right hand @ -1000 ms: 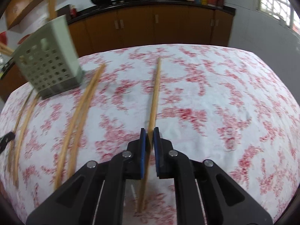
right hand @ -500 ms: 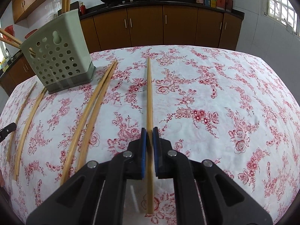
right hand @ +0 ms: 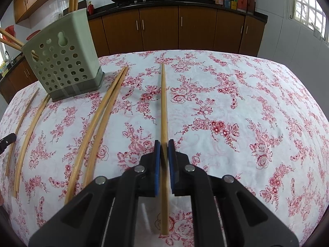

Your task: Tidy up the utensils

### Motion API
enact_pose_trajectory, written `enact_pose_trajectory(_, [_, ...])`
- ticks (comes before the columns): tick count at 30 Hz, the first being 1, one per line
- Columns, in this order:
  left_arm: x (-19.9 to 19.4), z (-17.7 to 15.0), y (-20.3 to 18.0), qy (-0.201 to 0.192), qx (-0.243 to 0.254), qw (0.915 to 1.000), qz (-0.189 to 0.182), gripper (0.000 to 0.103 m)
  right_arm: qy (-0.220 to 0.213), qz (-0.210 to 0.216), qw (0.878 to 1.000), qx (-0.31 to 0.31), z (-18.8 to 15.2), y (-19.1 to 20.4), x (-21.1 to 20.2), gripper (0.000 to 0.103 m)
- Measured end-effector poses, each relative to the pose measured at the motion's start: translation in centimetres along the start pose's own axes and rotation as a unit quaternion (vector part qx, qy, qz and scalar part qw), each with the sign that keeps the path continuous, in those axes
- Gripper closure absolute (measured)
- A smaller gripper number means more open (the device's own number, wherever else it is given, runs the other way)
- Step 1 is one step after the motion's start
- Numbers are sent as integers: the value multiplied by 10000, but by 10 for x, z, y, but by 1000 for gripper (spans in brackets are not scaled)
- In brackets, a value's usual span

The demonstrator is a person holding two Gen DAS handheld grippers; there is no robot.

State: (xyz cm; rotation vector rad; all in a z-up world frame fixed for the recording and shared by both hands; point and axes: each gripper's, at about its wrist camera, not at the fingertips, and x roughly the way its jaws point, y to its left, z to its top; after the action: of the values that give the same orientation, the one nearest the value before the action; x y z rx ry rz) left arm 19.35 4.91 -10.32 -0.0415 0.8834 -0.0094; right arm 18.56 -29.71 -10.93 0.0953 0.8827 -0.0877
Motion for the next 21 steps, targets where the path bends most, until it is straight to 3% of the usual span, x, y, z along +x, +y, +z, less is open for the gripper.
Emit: enact_pose_trajectory(21, [-1,1,2,-4,-64,10000,-75,93,3,31,10000,11,0,1,0,89])
